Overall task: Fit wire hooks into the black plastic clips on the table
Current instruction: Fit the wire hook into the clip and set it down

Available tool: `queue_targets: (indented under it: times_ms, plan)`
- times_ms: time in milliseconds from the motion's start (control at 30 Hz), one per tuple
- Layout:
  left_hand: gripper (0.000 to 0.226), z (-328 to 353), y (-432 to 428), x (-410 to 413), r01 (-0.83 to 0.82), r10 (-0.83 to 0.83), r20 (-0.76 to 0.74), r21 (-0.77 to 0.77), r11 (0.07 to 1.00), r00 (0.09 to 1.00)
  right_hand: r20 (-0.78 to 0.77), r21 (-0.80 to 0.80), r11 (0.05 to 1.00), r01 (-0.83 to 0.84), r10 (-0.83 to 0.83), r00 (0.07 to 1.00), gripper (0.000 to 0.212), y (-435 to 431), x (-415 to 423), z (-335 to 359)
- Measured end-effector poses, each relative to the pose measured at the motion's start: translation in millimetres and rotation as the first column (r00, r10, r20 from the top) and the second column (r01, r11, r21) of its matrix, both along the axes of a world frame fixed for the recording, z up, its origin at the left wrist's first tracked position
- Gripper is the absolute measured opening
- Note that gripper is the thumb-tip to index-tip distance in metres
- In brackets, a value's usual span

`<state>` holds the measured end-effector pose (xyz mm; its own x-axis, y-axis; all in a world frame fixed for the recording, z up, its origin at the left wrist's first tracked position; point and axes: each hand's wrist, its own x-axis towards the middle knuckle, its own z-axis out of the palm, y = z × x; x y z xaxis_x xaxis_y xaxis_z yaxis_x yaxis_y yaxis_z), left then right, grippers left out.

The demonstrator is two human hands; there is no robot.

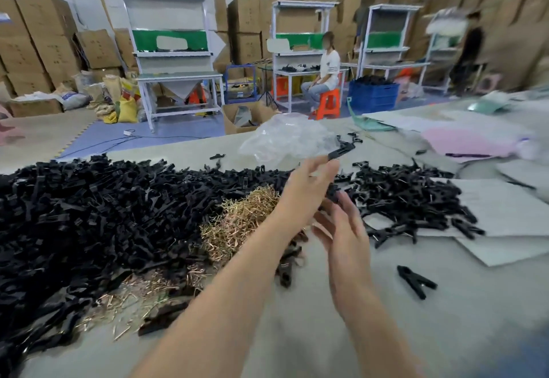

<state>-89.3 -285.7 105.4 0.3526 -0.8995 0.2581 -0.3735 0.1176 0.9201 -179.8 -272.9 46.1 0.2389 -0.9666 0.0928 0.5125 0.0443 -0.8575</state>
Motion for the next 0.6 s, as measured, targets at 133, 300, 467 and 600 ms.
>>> queue_targets:
  times_ms: [133, 300, 467, 600]
  plan:
    - [0.054, 4.2, -36.3, -35.1, 0.091, -0.098, 0.123, 0.06, 0.994, 0.988, -0.147, -0.016, 0.992, 0.124, -0.126, 0.981, 0.03, -9.8, -37.9, 1.7]
    - [0.046, -46.4, 47.4, 6.8, -0.064, 0.06, 0.35, 0.0, 0.998, 0.935, -0.235, -0.089, 0.992, 0.086, -0.105, 0.966, 0.031, 6.9, -27.0, -13.1]
    - [0.055, -98.9, 173.6, 82.0, -0.391, 0.319, 0.599, -0.01, 0.92, 0.735, -0.417, -0.273, 0.951, -0.144, 0.017, 0.909, 0.036, 54.7, 36.9, -27.8]
    - [0.078, -118.5, 251.6, 117.7, -0.606, 0.437, 0.738, -0.047, 0.794, 0.514, -0.615, -0.48, 0.795, -0.37, -0.004, 0.789, 0.037, 98.2, 94.1, -36.6]
